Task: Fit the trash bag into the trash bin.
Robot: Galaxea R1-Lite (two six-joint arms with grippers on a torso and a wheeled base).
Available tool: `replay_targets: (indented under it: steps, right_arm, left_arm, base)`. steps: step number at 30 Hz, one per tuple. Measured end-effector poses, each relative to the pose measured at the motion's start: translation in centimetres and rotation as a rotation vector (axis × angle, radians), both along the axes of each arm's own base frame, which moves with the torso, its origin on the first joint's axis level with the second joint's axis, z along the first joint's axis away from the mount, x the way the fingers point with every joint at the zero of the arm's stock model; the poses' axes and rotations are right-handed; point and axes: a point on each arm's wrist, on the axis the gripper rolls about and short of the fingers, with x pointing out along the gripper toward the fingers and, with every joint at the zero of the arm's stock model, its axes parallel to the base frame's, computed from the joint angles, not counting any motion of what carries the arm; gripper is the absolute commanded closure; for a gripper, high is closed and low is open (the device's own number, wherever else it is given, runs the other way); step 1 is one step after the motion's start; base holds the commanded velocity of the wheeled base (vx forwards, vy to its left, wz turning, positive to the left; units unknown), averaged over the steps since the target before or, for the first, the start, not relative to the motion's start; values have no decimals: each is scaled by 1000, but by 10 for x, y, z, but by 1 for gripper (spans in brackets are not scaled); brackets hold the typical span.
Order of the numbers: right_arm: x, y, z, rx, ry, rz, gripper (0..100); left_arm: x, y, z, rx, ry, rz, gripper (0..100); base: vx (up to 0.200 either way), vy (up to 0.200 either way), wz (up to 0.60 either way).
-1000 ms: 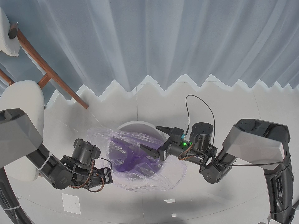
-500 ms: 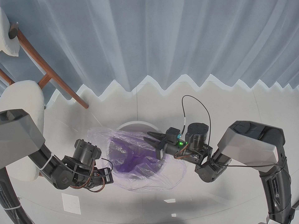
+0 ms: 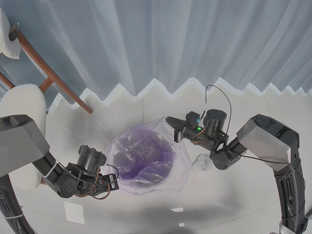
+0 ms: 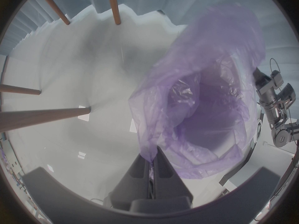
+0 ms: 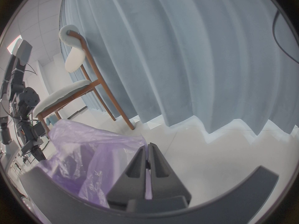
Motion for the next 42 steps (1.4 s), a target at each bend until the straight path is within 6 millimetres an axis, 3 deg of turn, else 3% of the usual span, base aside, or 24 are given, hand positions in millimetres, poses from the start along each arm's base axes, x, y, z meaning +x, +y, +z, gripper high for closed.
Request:
replay_targets:
  steps: [8,21,22,23,32,37,42]
  right_arm:
    - [31,-10,-6,4,-1,-47,100]
    - [68,-4,-10,32,17,-111,100]
    - [69,-4,-11,36,22,-119,0]
    - [70,-3,-11,44,26,-126,0]
    - [65,-5,-3,120,59,-138,0]
    - [46,-11,-2,128,163,-131,0]
    - [15,-20,-3,120,270,-98,0]
  left_arm:
    - [11,-5,-13,4,-59,4,100]
    - [18,-8,-28,53,-82,-1,100]
    - [19,-8,-28,51,-88,-2,100]
    - [19,-10,-27,49,-93,-4,0]
    - [13,-17,-14,25,-137,-28,0]
    - [5,-16,-1,14,-160,-34,0]
    - [-14,-9,7,16,-153,-43,0]
  base:
    - [0,0,0]
    - [0,0,0]
    - [0,0,0]
    - [0,0,0]
    - [0,0,0]
    - [0,0,0]
    - [0,0,0]
